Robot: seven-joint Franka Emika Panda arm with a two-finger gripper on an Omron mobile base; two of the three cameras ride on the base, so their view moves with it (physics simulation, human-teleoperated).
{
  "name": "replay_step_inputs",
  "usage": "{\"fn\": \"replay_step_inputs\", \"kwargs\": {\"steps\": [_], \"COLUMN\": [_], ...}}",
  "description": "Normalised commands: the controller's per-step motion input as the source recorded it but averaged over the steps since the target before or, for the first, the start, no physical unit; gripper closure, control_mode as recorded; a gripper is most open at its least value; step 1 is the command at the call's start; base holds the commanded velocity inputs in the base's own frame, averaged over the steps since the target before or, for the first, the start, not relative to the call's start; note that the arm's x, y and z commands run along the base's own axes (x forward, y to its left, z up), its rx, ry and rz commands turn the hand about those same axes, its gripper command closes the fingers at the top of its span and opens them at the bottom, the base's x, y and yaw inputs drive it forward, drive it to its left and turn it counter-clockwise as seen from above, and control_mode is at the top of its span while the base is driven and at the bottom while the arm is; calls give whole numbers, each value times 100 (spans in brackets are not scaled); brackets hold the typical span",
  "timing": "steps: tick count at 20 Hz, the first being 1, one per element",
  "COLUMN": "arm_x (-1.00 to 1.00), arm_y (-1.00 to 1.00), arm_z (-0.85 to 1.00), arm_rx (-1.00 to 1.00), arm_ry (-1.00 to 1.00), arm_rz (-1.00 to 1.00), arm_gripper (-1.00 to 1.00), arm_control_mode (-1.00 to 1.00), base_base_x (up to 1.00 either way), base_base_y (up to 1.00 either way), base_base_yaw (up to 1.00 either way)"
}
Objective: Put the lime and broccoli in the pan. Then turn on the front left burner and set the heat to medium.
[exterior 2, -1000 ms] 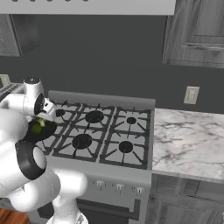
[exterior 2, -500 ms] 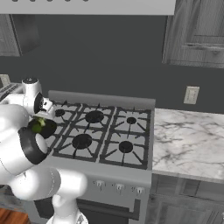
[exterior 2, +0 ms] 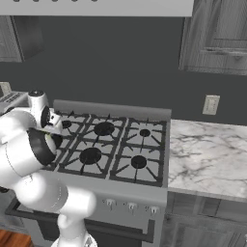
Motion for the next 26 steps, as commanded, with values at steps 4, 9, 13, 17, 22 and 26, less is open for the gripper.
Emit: {"fn": "replay_step_inputs", "kwargs": {"steps": [4, 9, 13, 17, 22, 26], "arm_x": [0, 3, 10, 22, 13, 0], "arm_y": [27, 23, 1, 0, 0, 0], "arm_z": [-28, -27, -6, 0, 0, -1], "arm_rx": [0, -1, -1, 0, 0, 0], "arm_ry": [0, 0, 0, 0, 0, 0], "arm_rz": [0, 0, 0, 0, 0, 0], "arm_gripper": [100, 100, 100, 100, 100, 100], "arm_control_mode": [-100, -100, -100, -100, -100, -100], "base_base_x": [0, 0, 0, 0, 0, 0], "base_base_y": [0, 0, 0, 0, 0, 0], "base_base_yaw": [0, 0, 0, 0, 0, 0]}}
